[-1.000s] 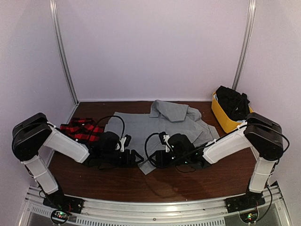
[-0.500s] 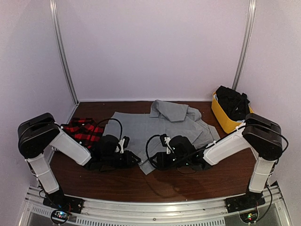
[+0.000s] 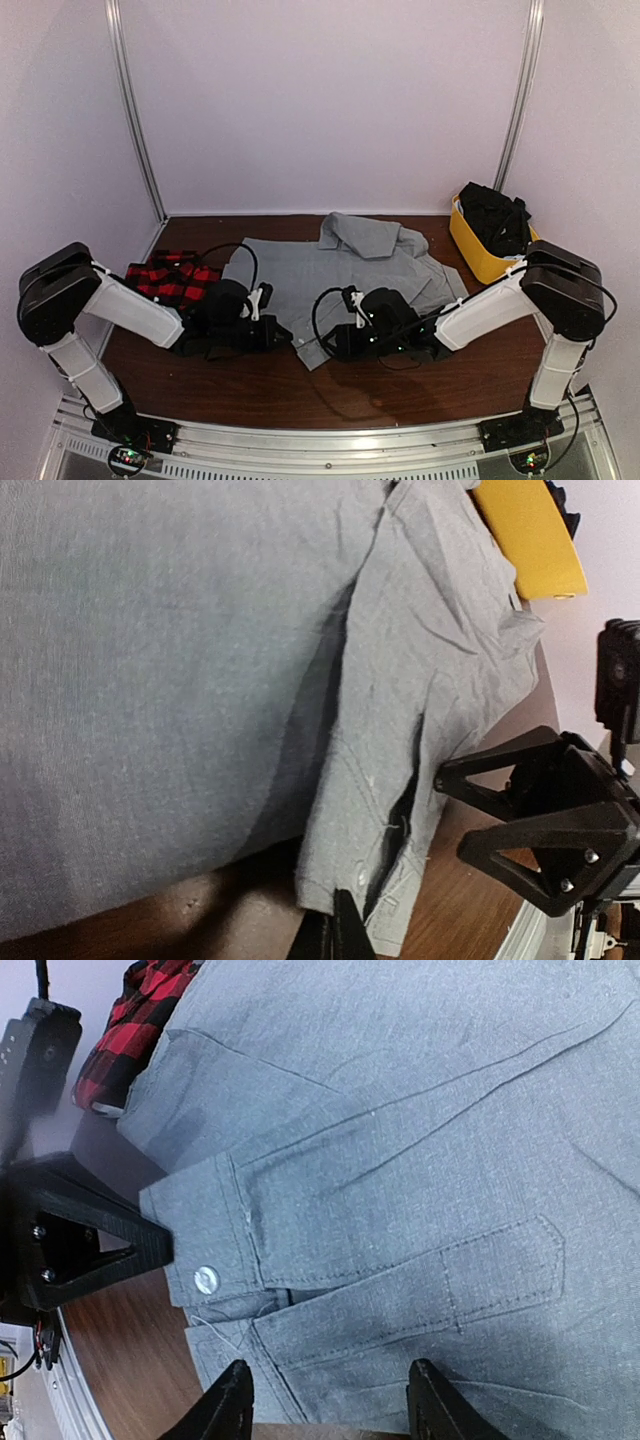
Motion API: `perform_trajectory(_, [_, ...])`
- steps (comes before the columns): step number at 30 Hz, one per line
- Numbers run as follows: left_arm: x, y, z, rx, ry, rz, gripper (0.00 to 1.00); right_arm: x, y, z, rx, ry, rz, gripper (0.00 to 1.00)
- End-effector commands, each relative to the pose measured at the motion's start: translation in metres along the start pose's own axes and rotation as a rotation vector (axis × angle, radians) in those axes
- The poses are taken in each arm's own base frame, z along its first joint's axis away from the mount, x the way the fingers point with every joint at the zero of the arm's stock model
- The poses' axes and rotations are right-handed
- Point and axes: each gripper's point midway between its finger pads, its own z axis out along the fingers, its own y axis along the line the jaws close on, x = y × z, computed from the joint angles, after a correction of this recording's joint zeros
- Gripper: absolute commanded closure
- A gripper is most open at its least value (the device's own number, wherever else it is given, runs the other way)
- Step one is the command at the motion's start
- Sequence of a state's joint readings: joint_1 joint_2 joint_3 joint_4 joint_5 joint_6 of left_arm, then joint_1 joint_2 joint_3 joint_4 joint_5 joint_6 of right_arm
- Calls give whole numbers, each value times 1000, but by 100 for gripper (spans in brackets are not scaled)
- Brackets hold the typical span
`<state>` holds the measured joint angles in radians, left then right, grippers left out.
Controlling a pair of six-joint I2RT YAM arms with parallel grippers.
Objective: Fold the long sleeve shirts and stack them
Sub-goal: Pick up the sleeve from the 1/3-folded shirt, then place the sleeve of the 1/3-folded shirt.
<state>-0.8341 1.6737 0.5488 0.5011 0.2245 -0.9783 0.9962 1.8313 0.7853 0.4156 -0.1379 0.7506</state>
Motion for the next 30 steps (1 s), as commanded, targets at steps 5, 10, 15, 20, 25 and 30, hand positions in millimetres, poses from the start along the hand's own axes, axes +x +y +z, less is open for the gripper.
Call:
perform_trajectory(5, [-55, -50, -30, -43, -21, 282, 100, -48, 7, -46, 50, -92, -71, 44])
perform_trajectory(10, [-89, -38, -46, -92, -1, 302, 100, -78, -2, -79, 111, -162, -92, 43])
perform_trajectory(15, [-113, -20, -59, -126, 7, 304, 100, -102, -25, -111, 196, -235, -92, 42])
perform_trajectory(20, [-112, -1, -62, -124, 54, 279, 100, -110, -48, -129, 279, -271, -92, 41])
perform_trajectory(25, [-104, 6, -65, -91, 86, 245, 100, -107, -73, -132, 372, -252, -105, 40])
perform_trajectory(30, [-106, -7, -68, -20, 92, 233, 100, -103, -86, -127, 416, -234, -113, 39])
